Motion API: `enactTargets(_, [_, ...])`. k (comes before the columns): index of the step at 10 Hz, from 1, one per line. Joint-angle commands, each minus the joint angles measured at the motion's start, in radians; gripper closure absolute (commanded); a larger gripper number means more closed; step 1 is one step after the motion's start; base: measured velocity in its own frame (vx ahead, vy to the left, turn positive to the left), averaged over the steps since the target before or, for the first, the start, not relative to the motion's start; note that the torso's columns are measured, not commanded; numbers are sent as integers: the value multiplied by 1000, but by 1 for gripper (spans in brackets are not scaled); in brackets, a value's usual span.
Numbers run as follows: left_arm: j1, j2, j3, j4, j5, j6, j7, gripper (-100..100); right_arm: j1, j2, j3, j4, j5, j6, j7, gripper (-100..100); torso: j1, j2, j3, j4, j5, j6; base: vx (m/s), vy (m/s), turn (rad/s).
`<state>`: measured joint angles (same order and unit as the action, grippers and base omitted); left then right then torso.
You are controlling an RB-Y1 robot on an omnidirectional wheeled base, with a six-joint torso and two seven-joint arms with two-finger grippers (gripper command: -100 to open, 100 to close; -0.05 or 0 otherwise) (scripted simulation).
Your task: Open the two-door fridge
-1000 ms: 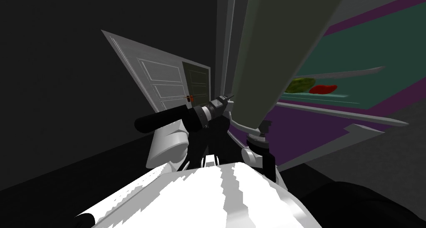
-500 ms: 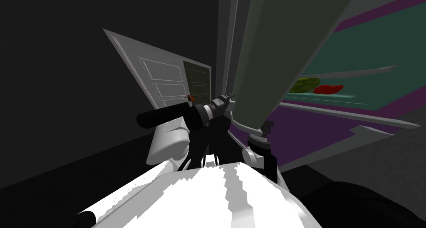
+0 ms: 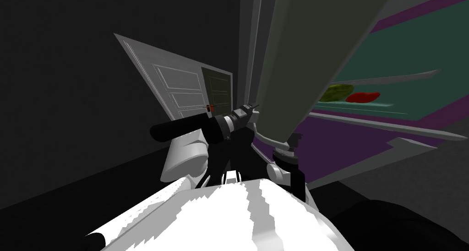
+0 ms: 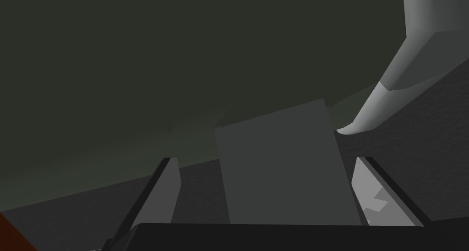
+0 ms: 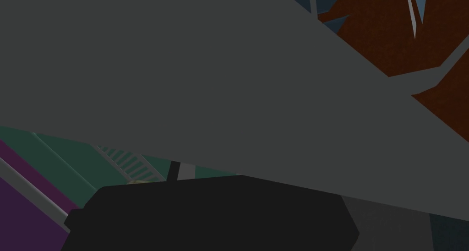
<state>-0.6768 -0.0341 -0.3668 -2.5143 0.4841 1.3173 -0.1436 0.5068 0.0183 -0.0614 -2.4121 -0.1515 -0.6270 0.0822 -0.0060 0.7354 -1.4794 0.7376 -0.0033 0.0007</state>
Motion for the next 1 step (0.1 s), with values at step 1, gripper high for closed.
enactTargets(1, [0,0,0,-1,0,0,0,0,0,0,0,0,0,0,0,0,1,0,1,0,1,0,-4,6,5])
